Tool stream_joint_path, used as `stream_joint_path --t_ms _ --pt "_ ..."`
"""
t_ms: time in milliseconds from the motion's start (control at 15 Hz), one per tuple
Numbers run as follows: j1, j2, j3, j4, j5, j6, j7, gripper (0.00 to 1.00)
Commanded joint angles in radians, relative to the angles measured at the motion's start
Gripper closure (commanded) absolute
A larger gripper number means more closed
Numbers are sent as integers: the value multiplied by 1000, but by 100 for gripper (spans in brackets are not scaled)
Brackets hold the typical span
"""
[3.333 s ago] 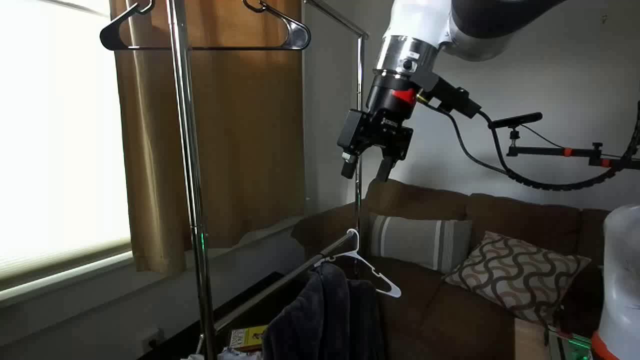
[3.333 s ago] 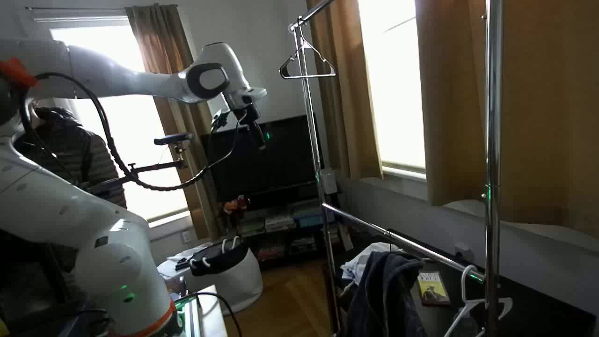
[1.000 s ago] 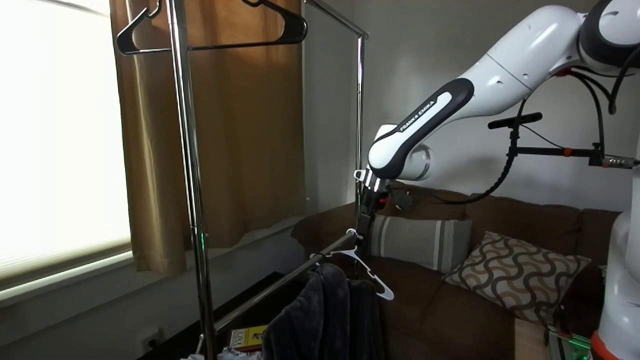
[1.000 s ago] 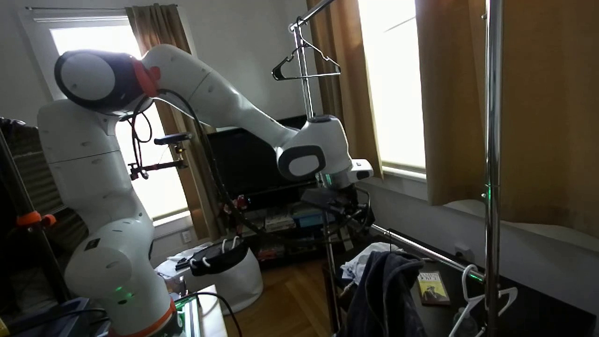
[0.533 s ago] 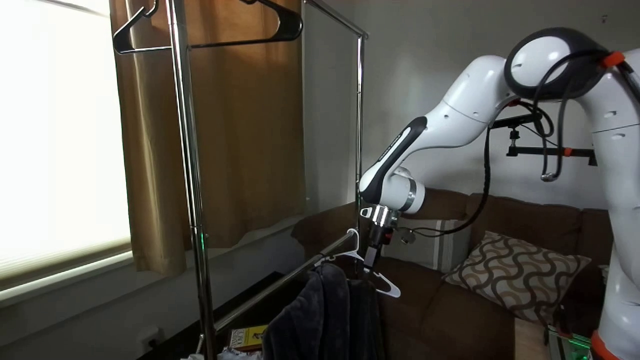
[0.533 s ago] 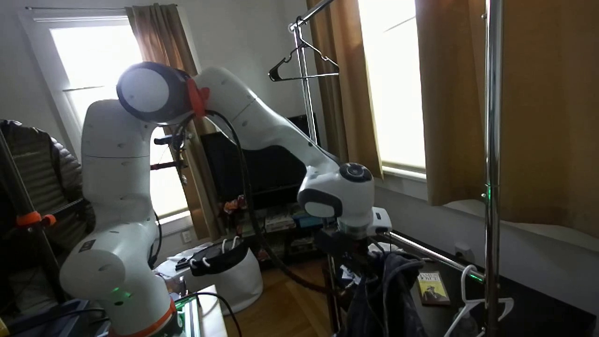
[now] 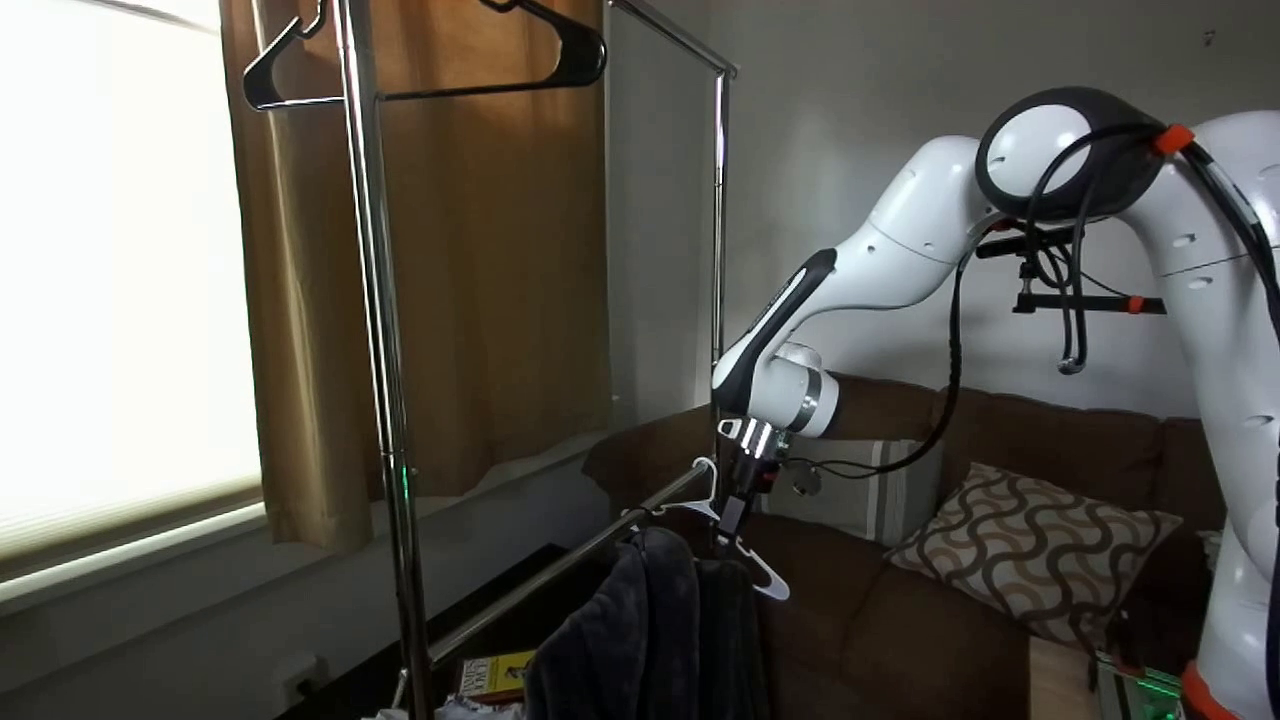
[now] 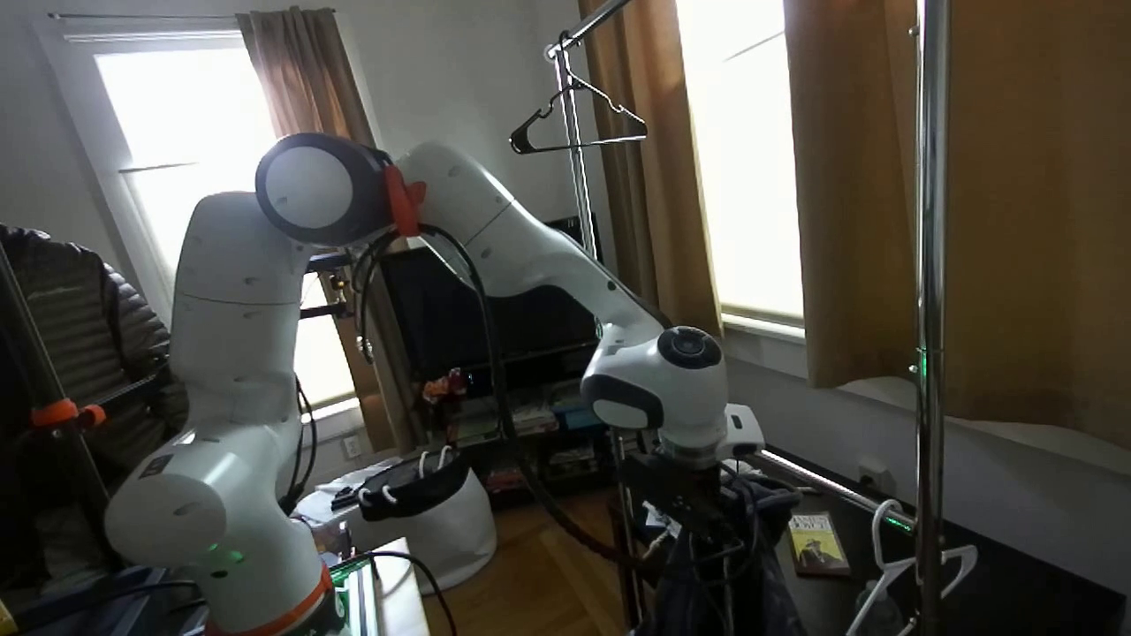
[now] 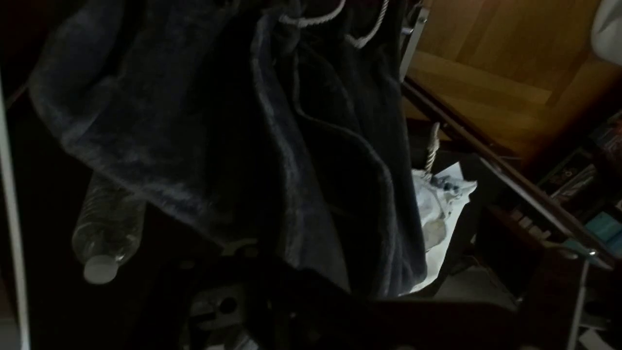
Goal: Hang the rob on the top railing
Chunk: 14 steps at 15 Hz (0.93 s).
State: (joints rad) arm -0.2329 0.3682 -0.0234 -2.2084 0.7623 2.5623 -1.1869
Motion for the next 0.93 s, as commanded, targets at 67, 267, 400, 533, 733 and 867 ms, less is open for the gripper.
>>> stream_joint_path --t_ms 67,267,400,533,733,867 --pt "-158 138 104 137 234 138 -343 0" --pt "-196 239 126 229 314 151 -506 0" --pt "-205 300 130 278 314 133 -548 0" --pt "-206 352 130 316 301 125 -567 0" --pt "-202 416 135 382 348 107 -613 0" --pt "-187 461 135 439 364 93 -609 0"
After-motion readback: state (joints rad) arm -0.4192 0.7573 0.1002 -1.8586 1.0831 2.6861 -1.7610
